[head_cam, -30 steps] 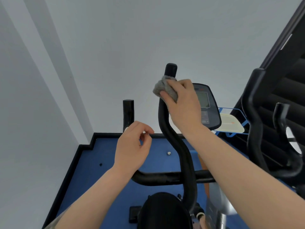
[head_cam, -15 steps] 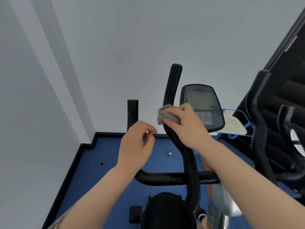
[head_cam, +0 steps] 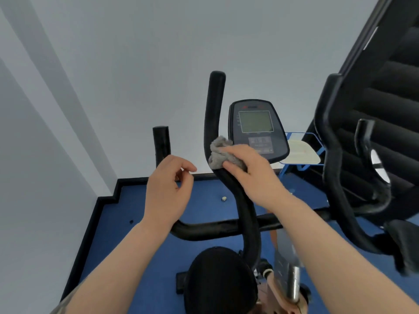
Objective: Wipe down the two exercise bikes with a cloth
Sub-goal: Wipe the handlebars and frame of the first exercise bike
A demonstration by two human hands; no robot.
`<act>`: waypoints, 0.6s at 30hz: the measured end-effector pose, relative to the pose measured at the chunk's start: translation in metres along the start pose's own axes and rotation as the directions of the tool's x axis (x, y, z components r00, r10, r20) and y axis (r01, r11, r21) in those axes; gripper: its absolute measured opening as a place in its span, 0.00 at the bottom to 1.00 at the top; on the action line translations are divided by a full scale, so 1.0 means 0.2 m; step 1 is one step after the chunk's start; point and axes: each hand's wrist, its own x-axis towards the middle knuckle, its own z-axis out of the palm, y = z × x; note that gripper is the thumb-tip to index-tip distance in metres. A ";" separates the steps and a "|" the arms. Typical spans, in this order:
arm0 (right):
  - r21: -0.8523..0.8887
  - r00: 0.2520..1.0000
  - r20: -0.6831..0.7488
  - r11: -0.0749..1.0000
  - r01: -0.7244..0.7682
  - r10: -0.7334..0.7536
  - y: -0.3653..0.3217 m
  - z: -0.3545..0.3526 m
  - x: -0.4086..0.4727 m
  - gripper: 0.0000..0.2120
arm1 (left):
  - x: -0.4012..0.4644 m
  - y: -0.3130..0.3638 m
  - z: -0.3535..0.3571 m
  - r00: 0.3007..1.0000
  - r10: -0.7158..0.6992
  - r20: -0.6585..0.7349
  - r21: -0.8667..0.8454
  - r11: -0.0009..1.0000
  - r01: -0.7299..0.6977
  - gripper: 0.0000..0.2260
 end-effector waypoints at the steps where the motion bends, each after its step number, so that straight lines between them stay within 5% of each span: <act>1: 0.012 1.000 -0.004 1.000 -0.001 0.002 0.01 0.02 -0.07 0.15 | 0.00 0.00 0.00 1.000 -0.001 0.009 0.007 1.000 0.001 0.12; 6: -0.184 0.994 0.101 0.983 -0.023 0.042 0.07 -0.14 -0.21 0.14 | -0.01 0.01 0.01 1.000 0.000 0.009 0.034 0.999 -0.001 0.11; 11: -0.106 0.988 -0.133 0.990 -0.095 0.080 0.03 0.01 -0.34 0.16 | -0.02 0.02 0.00 1.000 0.015 -0.002 0.035 0.999 -0.015 0.13; 15: -0.127 0.995 -0.050 0.988 -0.088 0.083 0.08 -0.06 -0.45 0.15 | -0.10 0.10 -0.03 0.997 -0.079 -0.006 -0.021 0.997 0.079 0.18; 18: -0.126 0.987 -0.119 0.985 -0.121 0.106 0.07 -0.07 -0.39 0.15 | -0.23 0.20 -0.02 0.991 -0.120 0.058 -0.039 0.992 0.122 0.17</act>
